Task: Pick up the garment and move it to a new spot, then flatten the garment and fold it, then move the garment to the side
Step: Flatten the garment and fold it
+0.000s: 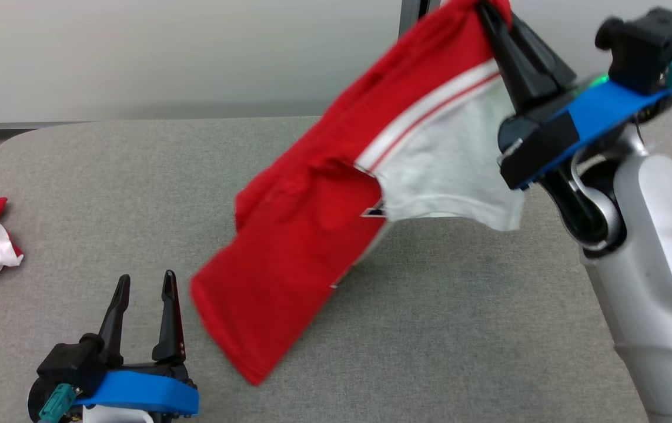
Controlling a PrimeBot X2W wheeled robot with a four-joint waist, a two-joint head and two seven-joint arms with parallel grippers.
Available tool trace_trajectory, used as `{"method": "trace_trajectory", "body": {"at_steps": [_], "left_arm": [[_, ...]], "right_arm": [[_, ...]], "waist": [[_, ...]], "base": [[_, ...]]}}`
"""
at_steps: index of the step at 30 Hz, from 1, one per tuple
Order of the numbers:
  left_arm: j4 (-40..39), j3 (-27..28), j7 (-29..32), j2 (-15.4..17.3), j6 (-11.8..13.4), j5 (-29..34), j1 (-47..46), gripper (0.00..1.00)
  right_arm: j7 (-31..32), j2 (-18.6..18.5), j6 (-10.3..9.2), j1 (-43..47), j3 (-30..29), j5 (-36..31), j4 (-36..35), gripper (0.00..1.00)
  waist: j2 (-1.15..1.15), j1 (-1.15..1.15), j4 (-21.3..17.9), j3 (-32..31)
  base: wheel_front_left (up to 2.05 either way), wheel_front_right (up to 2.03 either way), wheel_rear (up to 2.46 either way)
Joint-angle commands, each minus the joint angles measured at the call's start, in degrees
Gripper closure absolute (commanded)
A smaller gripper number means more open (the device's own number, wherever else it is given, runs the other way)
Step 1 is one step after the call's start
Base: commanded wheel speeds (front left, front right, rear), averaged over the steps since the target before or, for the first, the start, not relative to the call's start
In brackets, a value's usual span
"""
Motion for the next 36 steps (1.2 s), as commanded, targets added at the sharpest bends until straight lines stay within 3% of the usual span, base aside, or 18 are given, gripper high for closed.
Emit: {"method": "trace_trajectory", "body": {"at_steps": [1,2,9,19,23,28,29,30,31,36], "left_arm": [[-0.2,0.2,-0.2,0.3,0.2,-0.1,0.2,0.0],[-0.4,0.2,-0.2,0.4,0.3,-0.2,0.2,0.0],[-0.9,0.6,-0.2,0.7,0.9,-0.4,0.1,0.0],[-1.5,0.0,-0.2,0.7,1.1,-0.5,-0.8,0.0],[-2.3,-0.3,0.2,1.2,1.0,0.0,-2.1,0.0],[-3.2,-0.8,0.7,1.9,0.8,0.4,-4.1,0.0],[-3.3,-0.9,0.8,2.0,0.7,0.5,-4.5,0.0],[-3.3,-1.1,0.9,1.9,0.5,0.6,-4.9,0.0],[-3.2,-1.2,0.9,1.9,0.5,0.7,-5.2,0.0],[-2.2,-1.3,0.6,1.6,0.6,0.6,-5.7,0.0]], "right_arm": [[0.2,-0.6,0.03,2.0,-0.8,-0.6,-0.1,1.0],[0.8,-1.7,0.03,6.5,-3.1,-1.5,0.3,1.0],[2.6,-1.5,0.03,16.1,-8.4,-3.2,-2.1,1.0],[9.8,4.5,0.03,30.9,-19.5,-5.5,-15.0,1.0],[9.4,5.2,0.02,30.1,-23.0,-6.6,-10.9,1.0],[6.5,4.9,0.03,23.5,-25.4,-7.9,1.7,1.0],[5.7,4.7,0.03,22.1,-25.5,-8.2,4.4,0.63],[4.7,4.4,0.03,20.8,-25.7,-8.3,7.1,0.09],[3.6,4.1,0.03,19.5,-25.8,-8.7,9.4,0.0],[-2.6,2.1,0.03,15.6,-24.9,-10.8,17.0,0.0]], "waist": [[0.0,0.0,-0.2,0.1],[0.0,0.0,-0.7,0.4],[0.0,0.0,-2.6,0.9],[0.0,0.0,-4.3,2.0],[0.0,0.0,-3.7,4.3],[0.0,0.0,-2.0,7.8],[0.0,0.0,-1.6,8.3],[0.0,0.0,-1.1,8.7],[0.0,0.0,-0.8,9.0],[0.0,0.0,0.2,8.7]], "base": [[0.0,0.0,0.0],[0.0,0.0,0.0],[0.0,0.0,0.0],[0.0,0.0,0.0],[0.0,0.0,0.0],[0.0,0.0,0.0],[0.0,0.0,0.0],[0.0,0.0,0.0],[0.0,0.0,0.0],[0.0,0.0,0.0]]}}
